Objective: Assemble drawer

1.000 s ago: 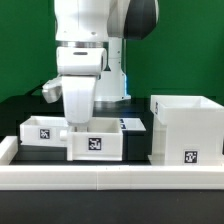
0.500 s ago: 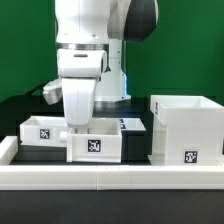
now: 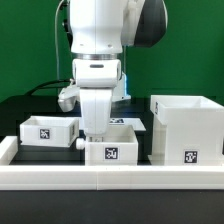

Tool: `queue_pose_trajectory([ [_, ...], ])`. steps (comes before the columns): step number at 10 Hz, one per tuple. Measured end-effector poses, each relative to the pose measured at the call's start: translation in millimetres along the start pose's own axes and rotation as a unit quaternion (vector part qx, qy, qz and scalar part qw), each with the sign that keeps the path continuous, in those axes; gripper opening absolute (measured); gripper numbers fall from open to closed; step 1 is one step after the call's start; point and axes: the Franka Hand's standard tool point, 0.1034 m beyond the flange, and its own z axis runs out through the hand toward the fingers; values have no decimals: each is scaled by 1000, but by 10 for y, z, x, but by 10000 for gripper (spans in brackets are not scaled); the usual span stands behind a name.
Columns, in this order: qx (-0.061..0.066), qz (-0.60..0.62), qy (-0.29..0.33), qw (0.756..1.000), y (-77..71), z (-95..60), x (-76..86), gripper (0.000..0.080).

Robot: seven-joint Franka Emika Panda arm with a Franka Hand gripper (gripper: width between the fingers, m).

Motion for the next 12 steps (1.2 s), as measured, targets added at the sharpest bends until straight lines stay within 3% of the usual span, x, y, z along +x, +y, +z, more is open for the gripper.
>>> queue_pose_trajectory([
  [4, 7, -2, 0, 1000, -9, 33, -13, 44],
  [7, 9, -18, 1, 1000, 16, 68, 152, 44],
  [12, 7, -23, 3, 1000, 9, 110, 194, 44],
])
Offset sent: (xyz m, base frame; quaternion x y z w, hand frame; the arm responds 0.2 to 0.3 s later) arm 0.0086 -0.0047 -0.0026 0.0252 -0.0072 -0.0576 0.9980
